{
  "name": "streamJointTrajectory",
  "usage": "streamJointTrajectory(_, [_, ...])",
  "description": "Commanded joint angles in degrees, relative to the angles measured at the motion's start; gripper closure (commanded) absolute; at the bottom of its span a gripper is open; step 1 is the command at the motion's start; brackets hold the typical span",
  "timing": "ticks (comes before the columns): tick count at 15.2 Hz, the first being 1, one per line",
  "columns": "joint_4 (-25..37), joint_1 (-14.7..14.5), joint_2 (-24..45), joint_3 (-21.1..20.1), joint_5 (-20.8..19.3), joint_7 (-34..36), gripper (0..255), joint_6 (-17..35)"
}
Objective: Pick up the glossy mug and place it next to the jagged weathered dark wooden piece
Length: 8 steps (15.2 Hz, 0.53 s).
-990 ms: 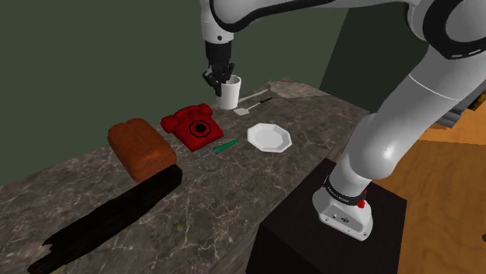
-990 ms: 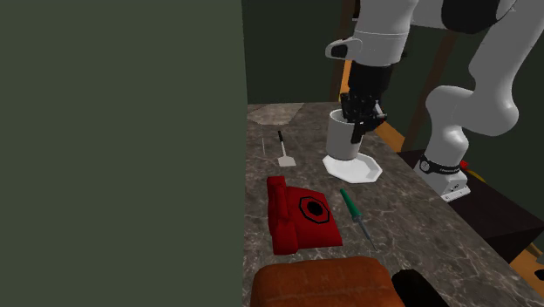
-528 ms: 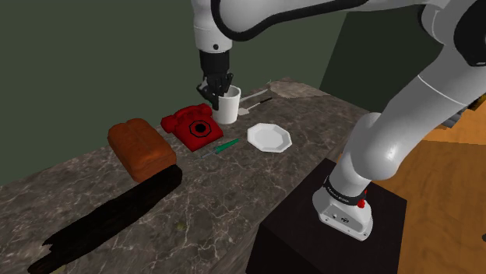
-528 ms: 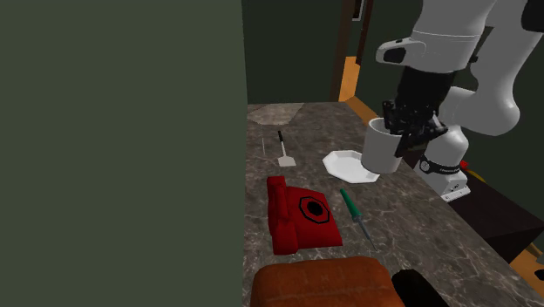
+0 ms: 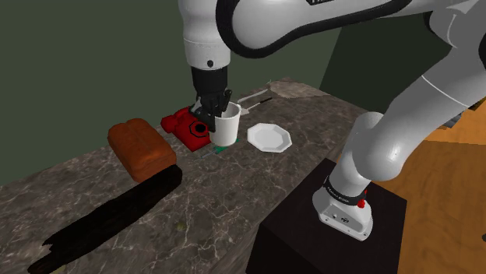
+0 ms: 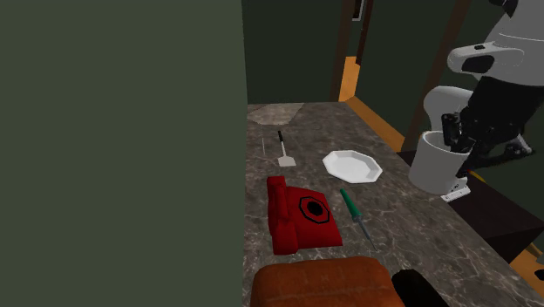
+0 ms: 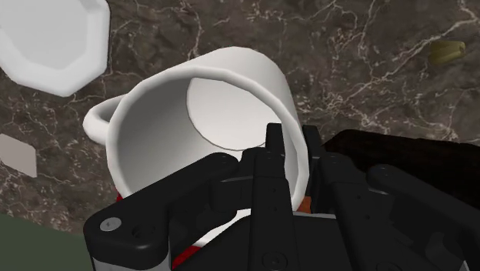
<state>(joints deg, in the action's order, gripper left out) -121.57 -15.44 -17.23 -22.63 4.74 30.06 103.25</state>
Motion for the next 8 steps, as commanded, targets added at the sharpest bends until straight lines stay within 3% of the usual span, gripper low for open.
streamJointTrajectory(1, [0.65,-1.03,0.47,-1.89,0.48,2.87,255,-0.09])
streamJointTrajectory(8, [1.01,-3.44,1.81,-6.54,1.41,9.58,255,1.1])
